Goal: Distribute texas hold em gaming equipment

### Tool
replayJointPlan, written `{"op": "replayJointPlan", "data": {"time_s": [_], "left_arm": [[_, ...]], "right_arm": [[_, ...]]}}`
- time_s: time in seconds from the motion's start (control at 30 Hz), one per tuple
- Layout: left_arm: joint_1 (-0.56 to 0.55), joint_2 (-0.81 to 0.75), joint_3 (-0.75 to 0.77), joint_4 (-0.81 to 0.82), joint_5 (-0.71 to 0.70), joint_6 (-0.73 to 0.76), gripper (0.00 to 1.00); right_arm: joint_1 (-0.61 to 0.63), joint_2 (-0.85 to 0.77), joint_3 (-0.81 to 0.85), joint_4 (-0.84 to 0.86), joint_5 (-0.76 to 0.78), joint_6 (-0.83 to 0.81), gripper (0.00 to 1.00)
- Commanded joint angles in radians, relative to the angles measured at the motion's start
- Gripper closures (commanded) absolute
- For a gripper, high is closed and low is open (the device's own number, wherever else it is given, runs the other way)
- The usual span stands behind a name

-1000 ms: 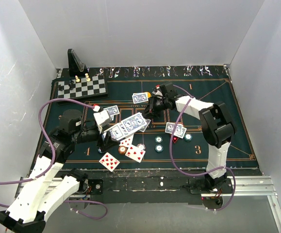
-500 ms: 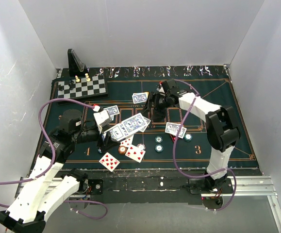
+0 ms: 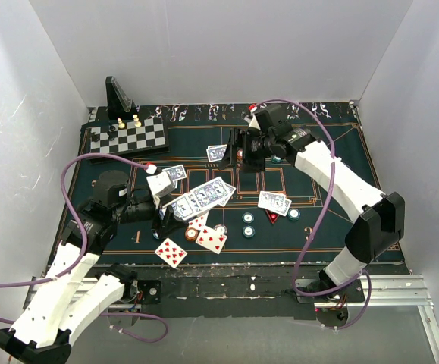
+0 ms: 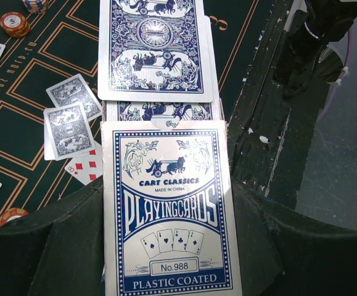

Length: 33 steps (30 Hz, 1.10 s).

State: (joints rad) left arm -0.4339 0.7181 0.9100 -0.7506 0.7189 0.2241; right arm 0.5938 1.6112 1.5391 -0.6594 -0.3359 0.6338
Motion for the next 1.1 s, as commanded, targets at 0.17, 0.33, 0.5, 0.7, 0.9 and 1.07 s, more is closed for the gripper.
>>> {"op": "replayJointPlan", "data": {"time_s": [0.17,0.33,0.5,0.7,0.9,1.07], "left_arm": [[0.004,0.014,0.043,0.011,0.027,0.020,1.00],[0.004,0.009,0.044,0.005,0.016,0.029,1.00],[0.004,0.009,0.044,0.007,0.013,0.031,1.00],[0.004,0.011,0.044,0.005,0.010,0.034,1.00],[0.004,0.006,0.044,0.002,0.007,0.038,1.00],[0.004,0.004,0.046,-0.004,-0.003,0.040,1.00]], "right_arm": [[0.075,-0.085,-0.024,-0.131,0.066,-0.060,0.15],[0.092,-0.063,0.006,-0.169,0.084,-0.074,0.15],[0.107,-0.056,0.030,-0.209,0.139,-0.085,0.15],[0.136,-0.080,0.047,-0.235,0.179,-0.083,0.16],[0.162,-0.057,0.110,-0.267,0.184,-0.083,0.16],[0.190,-0.048,0.142,-0.279,0.201,-0.077,0.16]]}}
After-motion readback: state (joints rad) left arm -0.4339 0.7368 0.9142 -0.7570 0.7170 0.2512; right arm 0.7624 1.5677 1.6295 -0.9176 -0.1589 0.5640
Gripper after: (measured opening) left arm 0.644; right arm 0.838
